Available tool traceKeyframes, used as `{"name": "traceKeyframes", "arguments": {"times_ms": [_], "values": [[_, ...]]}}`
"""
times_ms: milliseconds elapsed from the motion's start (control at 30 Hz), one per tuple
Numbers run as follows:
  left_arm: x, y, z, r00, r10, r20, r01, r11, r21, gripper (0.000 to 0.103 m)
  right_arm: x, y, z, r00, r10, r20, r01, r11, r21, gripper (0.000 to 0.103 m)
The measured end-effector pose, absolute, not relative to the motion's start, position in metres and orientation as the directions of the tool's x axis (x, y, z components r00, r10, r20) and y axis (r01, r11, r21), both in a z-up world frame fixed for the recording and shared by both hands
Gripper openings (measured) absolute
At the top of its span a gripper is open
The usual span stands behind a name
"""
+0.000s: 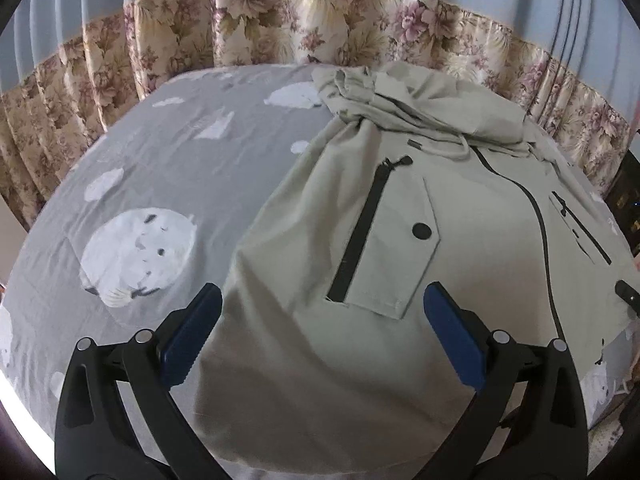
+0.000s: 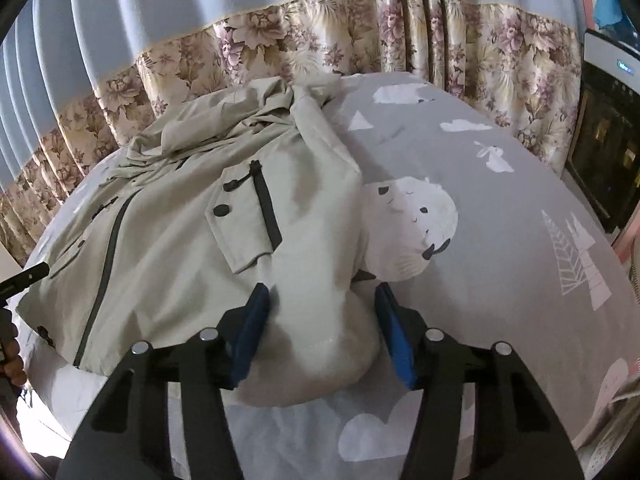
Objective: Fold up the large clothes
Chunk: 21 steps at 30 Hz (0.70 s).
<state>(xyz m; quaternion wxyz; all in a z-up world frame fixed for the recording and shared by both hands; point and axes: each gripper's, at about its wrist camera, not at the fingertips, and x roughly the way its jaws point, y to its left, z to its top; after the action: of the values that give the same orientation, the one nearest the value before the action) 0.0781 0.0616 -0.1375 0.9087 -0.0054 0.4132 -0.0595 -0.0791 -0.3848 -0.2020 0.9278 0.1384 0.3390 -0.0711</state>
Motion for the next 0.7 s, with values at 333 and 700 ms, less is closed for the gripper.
{"name": "traceKeyframes", "arguments": {"times_ms": [333,700], "values": [[0.073,0.074,-0.142,0.601,-0.195,-0.775,0.121,0.981,-0.152,0.057,-0.082,-0.383,-0.196,0.730,0.004,-0.684,0.204,0.953,0.224,0.040],[0.063,0.104,-0.145,0.564,-0.157,-0.811,0.066,0.987,-0.145,0.081,-0.093,-0.389,-0.197,0.706,0.004,-0.708,0.244,0.937,0.250,0.050]]}}
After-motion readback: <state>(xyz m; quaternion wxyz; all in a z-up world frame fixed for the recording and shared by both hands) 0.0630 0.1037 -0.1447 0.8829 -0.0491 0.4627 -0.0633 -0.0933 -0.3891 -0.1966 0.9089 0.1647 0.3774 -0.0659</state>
